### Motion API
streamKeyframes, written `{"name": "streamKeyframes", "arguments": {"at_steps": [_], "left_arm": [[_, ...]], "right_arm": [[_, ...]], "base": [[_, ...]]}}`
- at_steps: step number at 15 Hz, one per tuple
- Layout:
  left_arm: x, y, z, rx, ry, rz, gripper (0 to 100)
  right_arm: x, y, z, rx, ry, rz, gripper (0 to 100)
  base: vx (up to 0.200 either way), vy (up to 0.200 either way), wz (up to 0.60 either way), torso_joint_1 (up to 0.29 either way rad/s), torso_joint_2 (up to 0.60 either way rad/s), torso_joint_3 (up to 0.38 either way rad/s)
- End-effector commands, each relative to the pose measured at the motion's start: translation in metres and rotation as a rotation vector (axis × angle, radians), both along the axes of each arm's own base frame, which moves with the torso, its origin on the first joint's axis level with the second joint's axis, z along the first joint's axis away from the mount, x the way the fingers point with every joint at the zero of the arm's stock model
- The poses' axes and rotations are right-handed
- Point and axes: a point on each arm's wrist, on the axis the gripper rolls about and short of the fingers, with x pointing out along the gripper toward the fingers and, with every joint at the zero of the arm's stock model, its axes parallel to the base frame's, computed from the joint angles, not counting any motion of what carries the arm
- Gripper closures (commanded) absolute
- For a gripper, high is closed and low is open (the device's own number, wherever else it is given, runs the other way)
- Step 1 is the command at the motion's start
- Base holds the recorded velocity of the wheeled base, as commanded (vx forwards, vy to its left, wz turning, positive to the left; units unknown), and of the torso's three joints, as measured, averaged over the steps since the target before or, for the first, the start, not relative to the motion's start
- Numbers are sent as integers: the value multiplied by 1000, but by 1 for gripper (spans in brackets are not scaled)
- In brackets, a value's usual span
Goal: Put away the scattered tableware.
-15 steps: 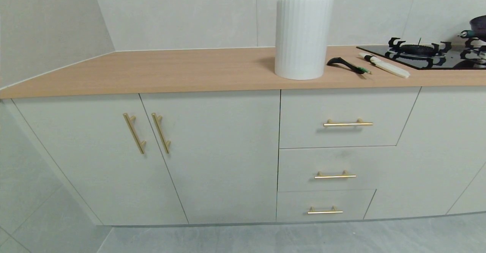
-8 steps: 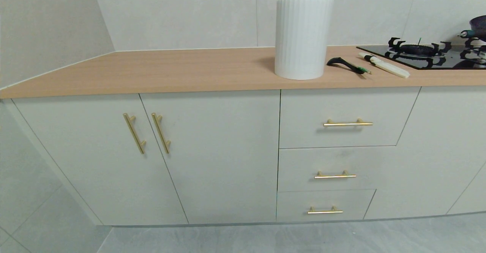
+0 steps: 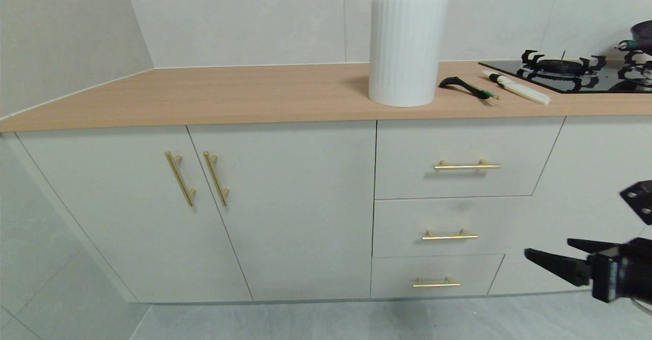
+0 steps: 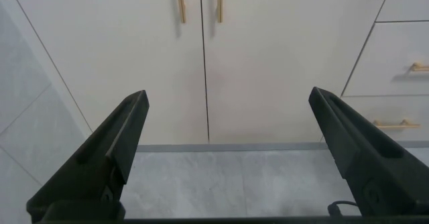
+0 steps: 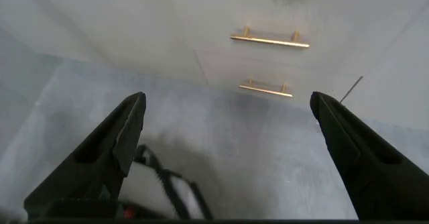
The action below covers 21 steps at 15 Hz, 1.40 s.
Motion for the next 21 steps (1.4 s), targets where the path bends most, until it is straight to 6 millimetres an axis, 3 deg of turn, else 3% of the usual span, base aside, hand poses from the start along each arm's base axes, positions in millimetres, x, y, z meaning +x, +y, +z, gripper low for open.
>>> {"name": "streamKeyframes", "arguments": {"at_steps": [1, 3, 5, 7, 11, 14, 21], "left_arm": [[0, 0, 0, 0, 0, 1, 0], [0, 0, 0, 0, 0, 3, 0], [0, 0, 0, -2, 0, 1, 0], [0, 0, 0, 0, 2, 1, 0], [0, 0, 0, 0, 0, 1, 0], [0, 0, 0, 0, 0, 1, 0], [0, 0, 0, 0, 0, 1, 0]], "right_arm": [[91, 13, -70, -33, 128, -12, 0], [119, 17, -93, -41, 142, -23, 0], [133, 19, -107, -53, 151, -42, 0], [151, 21, -137, -69, 176, -62, 0], [176, 25, -180, -83, 86, -125, 0], [192, 27, -193, -75, 65, -138, 0], [231, 33, -195, -55, 38, -183, 0]], "base": [[0, 0, 0, 0, 0, 0], [0, 0, 0, 0, 0, 0], [0, 0, 0, 0, 0, 0], [0, 0, 0, 0, 0, 0], [0, 0, 0, 0, 0, 0], [0, 0, 0, 0, 0, 0], [0, 0, 0, 0, 0, 0]]}}
